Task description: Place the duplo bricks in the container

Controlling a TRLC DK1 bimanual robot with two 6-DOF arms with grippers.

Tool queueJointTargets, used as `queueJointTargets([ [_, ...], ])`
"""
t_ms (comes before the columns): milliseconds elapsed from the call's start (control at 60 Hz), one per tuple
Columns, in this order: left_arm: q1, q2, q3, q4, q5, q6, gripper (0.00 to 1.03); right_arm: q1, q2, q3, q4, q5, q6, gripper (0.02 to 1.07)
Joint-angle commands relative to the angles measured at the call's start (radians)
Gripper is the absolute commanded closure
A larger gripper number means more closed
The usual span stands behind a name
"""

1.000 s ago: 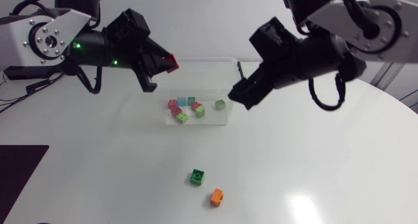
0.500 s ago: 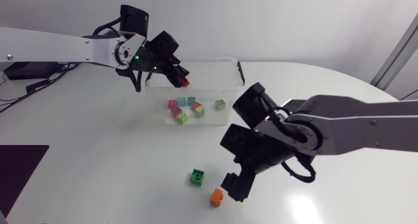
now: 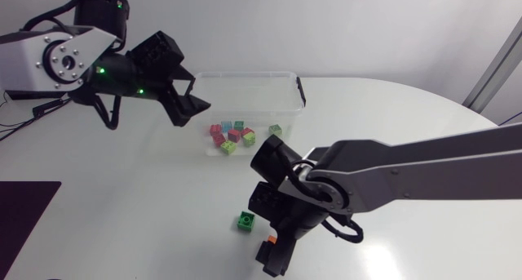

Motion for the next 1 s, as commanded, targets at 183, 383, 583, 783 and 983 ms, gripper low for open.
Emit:
queueJointTargets([
  [183,-0.006,-0.107,-0.139,-0.101,0.017,0.103,0.05,0.022,0.102,0.066,-0.052,0.021,0.025,0.41],
  [383,-0.064,-0.110,-0.205,-0.108,0.020,0.139,0.06,0.013,0.074,0.069,-0.081,0.024,0.024,0.86],
  [583,-0.222,-0.060,-0.312,-0.072,0.019,0.183,0.06,-0.064,-0.111,0.082,-0.193,0.031,0.018,0.86],
  [783,-0.331,0.056,-0.323,-0.059,0.019,0.231,0.06,-0.170,-0.283,0.143,-0.304,0.028,-0.005,0.86],
  [983,-0.385,0.197,-0.252,-0.090,-0.014,0.291,0.07,-0.216,-0.349,0.184,-0.351,0.007,-0.013,0.86],
])
